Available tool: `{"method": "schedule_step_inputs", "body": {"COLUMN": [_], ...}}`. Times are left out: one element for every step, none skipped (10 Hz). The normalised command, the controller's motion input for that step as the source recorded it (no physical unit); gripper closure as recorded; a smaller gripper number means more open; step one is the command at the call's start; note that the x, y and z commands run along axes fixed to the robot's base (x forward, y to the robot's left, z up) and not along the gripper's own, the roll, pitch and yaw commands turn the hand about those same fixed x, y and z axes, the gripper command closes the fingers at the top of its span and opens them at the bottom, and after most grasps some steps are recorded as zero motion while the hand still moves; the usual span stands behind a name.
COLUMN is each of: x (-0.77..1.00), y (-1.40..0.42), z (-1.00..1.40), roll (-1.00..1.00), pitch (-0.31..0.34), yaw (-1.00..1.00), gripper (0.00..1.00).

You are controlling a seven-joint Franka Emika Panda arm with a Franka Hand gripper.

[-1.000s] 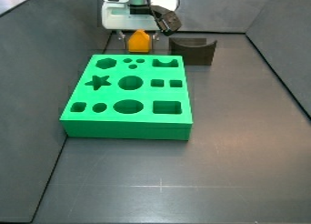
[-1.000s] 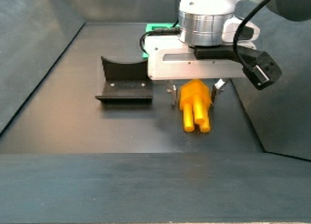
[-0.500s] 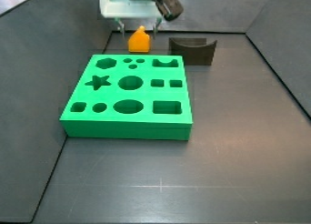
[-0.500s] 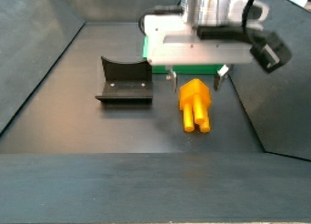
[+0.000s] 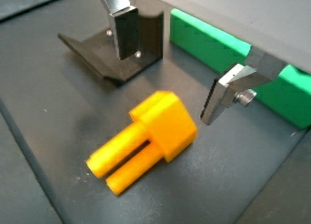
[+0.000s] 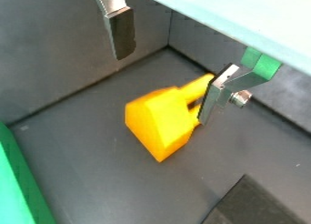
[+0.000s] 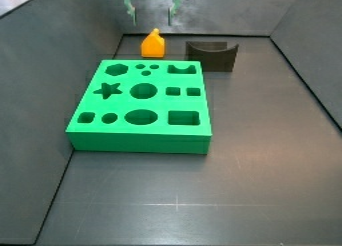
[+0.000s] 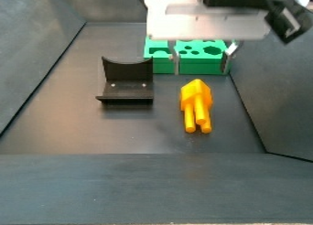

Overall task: Pick up the 3 prong object. Move up. Rotate the 3 prong object. Place the 3 prong object on the fixture. Regrasp the 3 prong object. Move to above the board. Insert the 3 prong object.
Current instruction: Rotate the 3 prong object.

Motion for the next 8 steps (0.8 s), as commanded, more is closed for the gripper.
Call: {"method": "schedule_step_inputs", "body": {"x": [0.00, 0.00, 0.02, 0.04, 0.05, 0.04, 0.04, 0.04], "y": [0.00, 0.00, 0.00, 0.00, 0.00, 0.00, 0.00, 0.00], "z": [0.00, -0.10, -0.23, -0.19, -0.12, -0.07, -0.05, -0.04], "roll": [0.00, 0.00, 0.00, 0.00, 0.00, 0.00, 0.00, 0.00], "pitch": [0.000, 0.000, 0.000, -0.002, -0.003, -0.004, -0.005, -0.006], "yaw": [1.00, 1.00, 1.00, 1.00, 1.00, 1.00, 1.00, 1.00], "gripper": [0.00, 0.00, 0.00, 0.00, 0.00, 0.00, 0.00, 0.00]}}
